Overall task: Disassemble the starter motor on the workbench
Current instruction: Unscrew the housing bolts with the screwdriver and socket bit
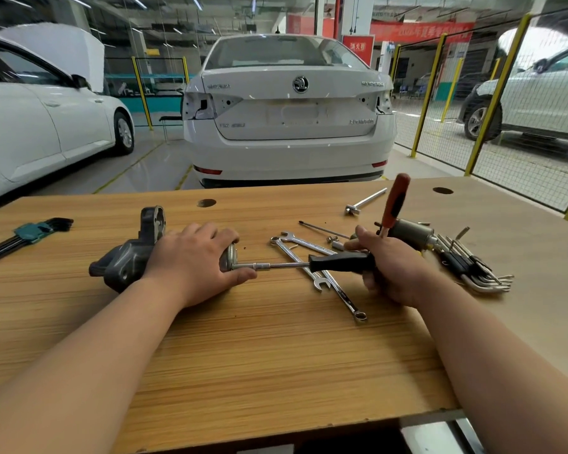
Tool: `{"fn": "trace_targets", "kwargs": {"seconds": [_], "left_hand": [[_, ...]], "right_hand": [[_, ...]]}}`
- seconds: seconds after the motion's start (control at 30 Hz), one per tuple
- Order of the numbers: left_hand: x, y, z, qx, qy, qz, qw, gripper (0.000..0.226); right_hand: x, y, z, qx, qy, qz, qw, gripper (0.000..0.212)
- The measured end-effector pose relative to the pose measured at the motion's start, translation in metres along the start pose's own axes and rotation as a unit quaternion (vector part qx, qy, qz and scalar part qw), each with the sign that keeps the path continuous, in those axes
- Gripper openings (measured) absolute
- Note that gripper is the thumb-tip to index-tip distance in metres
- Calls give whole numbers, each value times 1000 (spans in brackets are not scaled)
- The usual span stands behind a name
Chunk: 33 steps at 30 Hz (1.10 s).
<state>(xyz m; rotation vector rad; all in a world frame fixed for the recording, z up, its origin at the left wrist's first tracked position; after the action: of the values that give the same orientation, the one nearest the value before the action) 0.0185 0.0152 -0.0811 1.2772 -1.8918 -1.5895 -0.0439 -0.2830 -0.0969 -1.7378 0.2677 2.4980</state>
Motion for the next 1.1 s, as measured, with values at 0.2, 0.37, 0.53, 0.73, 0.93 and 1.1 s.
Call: {"fn": "trace_targets", "kwargs": {"seconds": [0.2,0.37,0.53,0.73,0.93,1.1], "left_hand": [[0,0,0,0,-4,1,1000,96],[0,0,0,0,-6,5,1000,94],[0,-1,3,15,-9,0,1000,93],[1,0,3,12,-3,4,1000,95],[-1,-1,1,10,2,9,1000,93],[-1,-1,0,7,6,11,1000,96]], "right_hand": [[-3,1,9,-72,-43,-21,996,37],[-4,2,9,-68,-52,-4,996,43],[-5,3,10,-56,-68,12,996,45],[-5,-8,6,42,-66,70,994,45],[-3,-7,5,46,-47,89,994,40],[-3,-5,5,12,-41,63,997,35]]}}
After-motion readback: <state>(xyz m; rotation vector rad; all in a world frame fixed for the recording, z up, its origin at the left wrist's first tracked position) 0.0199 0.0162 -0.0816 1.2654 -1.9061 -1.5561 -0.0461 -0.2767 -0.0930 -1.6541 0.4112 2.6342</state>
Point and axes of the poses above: each hand's wrist, its own z-axis away from the middle knuckle, its own y-axis out of the back of the hand, x = y × z, the point moved 1 cm from there along -z, towards the middle knuckle, and after that the axes turned 8 degrees about -y, right-handed, at the moved point
